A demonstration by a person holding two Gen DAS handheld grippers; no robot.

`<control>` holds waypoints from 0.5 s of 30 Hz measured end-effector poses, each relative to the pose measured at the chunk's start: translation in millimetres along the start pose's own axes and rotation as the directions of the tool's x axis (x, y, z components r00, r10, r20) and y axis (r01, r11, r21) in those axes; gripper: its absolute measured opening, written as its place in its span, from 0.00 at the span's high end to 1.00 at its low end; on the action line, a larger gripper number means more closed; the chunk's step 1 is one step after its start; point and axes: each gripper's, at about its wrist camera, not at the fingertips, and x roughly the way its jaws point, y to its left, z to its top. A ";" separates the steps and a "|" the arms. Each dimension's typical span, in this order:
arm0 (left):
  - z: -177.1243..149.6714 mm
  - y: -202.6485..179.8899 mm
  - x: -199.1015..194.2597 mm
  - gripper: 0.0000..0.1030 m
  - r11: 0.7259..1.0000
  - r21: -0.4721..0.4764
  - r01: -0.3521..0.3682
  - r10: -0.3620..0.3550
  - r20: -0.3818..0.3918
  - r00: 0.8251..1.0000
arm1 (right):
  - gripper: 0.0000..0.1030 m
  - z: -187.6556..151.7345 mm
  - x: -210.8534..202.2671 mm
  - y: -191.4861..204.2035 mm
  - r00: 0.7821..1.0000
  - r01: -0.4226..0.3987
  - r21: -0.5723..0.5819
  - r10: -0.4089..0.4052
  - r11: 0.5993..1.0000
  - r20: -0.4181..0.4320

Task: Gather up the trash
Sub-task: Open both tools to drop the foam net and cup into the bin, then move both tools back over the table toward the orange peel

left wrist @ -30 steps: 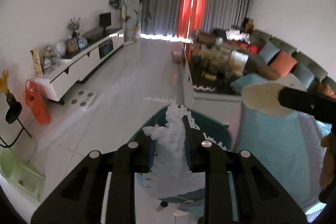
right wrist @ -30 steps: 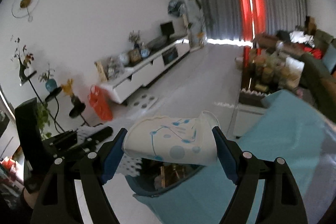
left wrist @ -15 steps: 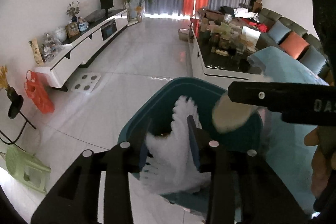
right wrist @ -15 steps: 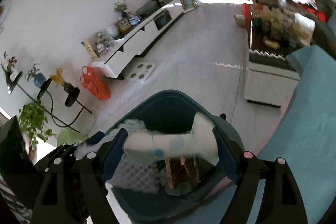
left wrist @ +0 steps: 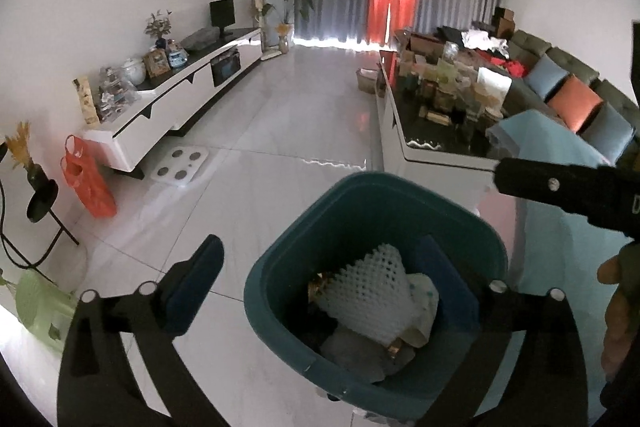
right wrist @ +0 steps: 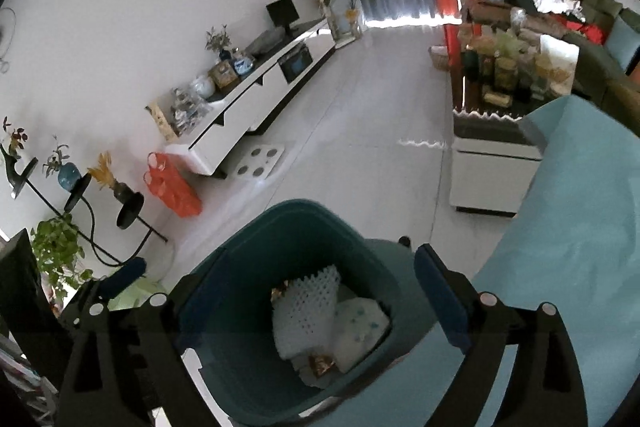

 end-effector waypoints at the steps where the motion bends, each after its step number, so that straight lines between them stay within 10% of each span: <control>1: 2.6 -1.6 -2.8 0.05 1.000 -0.007 0.001 -0.001 0.008 1.000 | 0.13 0.8 -3.0 -1.1 1.000 0.006 -0.002 -0.006 1.000 0.009; 15: 21.3 -32.6 -74.6 0.05 0.998 0.002 0.057 -0.057 0.106 0.993 | 0.07 -3.4 -59.6 -35.3 0.988 0.087 0.025 -0.090 0.996 0.128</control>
